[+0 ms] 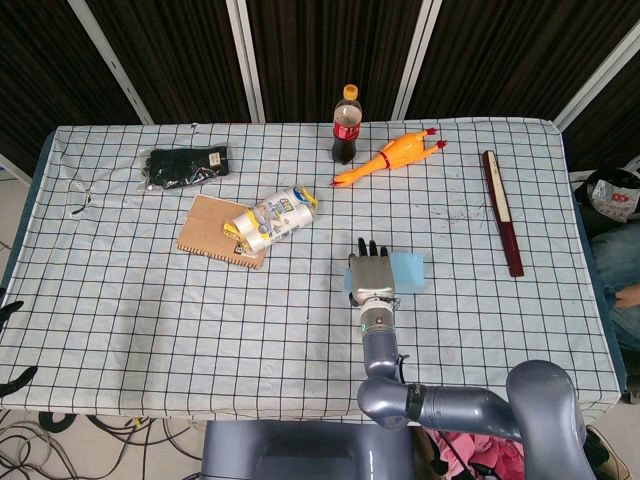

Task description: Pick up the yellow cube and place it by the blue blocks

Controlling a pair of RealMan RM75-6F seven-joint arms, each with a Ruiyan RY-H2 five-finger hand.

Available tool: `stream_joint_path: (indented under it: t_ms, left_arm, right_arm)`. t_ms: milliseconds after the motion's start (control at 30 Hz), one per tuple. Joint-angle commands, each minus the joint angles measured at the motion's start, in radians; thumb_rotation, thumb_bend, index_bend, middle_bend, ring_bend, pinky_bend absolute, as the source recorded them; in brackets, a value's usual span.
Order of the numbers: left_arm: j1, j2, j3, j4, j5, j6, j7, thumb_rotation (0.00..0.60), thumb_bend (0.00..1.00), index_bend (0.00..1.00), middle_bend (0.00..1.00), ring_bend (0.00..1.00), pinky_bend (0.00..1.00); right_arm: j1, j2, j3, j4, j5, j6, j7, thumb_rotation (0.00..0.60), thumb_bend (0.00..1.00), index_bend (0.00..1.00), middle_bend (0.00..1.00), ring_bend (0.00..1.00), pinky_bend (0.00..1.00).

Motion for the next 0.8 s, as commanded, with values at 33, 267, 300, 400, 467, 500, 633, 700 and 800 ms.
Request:
stream_joint_path:
  t_ms: [33,267,300,400,467,500,633,700,800]
  left_arm:
    - [0.0,0.0,0.0,0.0,0.001,0.001,-0.001,0.6,0.04,0.17,0.06,0.0,0.0]
    - [0.002,0.001,0.001,-0.002,0.003,0.005,-0.001,0.6,0.04,0.17,0.06,0.0,0.0]
    - [0.002,0.001,0.001,-0.002,0.004,0.005,-0.002,0.6,0.04,0.17,0.06,0.0,0.0]
    - [0.002,0.001,0.0,-0.002,0.004,0.006,-0.002,0.6,0.04,0.17,0.06,0.0,0.0]
    - [0.002,0.0,-0.001,-0.001,0.004,0.007,-0.002,0.6,0.04,0.17,0.06,0.0,0.0]
    - [0.002,-0.001,-0.001,-0.001,0.003,0.008,-0.002,0.6,0.04,0.17,0.06,0.0,0.0]
    - [0.002,-0.003,-0.004,0.001,0.0,0.008,0.003,0.6,0.04,0.17,0.06,0.0,0.0]
    - [0.002,-0.004,-0.003,0.001,-0.001,0.008,0.003,0.6,0.04,0.17,0.06,0.0,0.0]
    - [0.003,-0.003,-0.002,0.0,0.001,0.008,0.001,0.6,0.04,0.17,0.06,0.0,0.0]
  right_arm:
    - [0.0,-0.002,0.001,0.004,-0.001,0.001,-0.002,0.6,0.25,0.36,0.0,0.0,0.09]
    - [-0.002,-0.003,0.004,0.006,-0.001,0.0,-0.006,0.6,0.25,0.42,0.0,0.0,0.09]
    - [-0.002,-0.004,0.004,0.007,0.0,0.0,-0.006,0.6,0.25,0.42,0.0,0.0,0.09]
    - [-0.002,-0.007,0.004,0.009,0.001,-0.002,-0.01,0.6,0.28,0.43,0.0,0.0,0.09]
    - [-0.001,-0.008,0.006,0.01,0.003,-0.005,-0.011,0.6,0.3,0.43,0.0,0.0,0.09]
    - [-0.001,-0.008,0.008,0.011,0.003,-0.006,-0.011,0.6,0.3,0.43,0.0,0.0,0.09]
    - [-0.003,-0.005,0.013,0.008,-0.004,-0.01,-0.004,0.6,0.3,0.43,0.0,0.0,0.09]
    - [-0.005,-0.002,0.013,0.005,-0.006,-0.012,-0.003,0.6,0.3,0.43,0.0,0.0,0.09]
    - [-0.008,0.002,0.014,-0.002,-0.007,-0.016,-0.001,0.6,0.3,0.43,0.0,0.0,0.09]
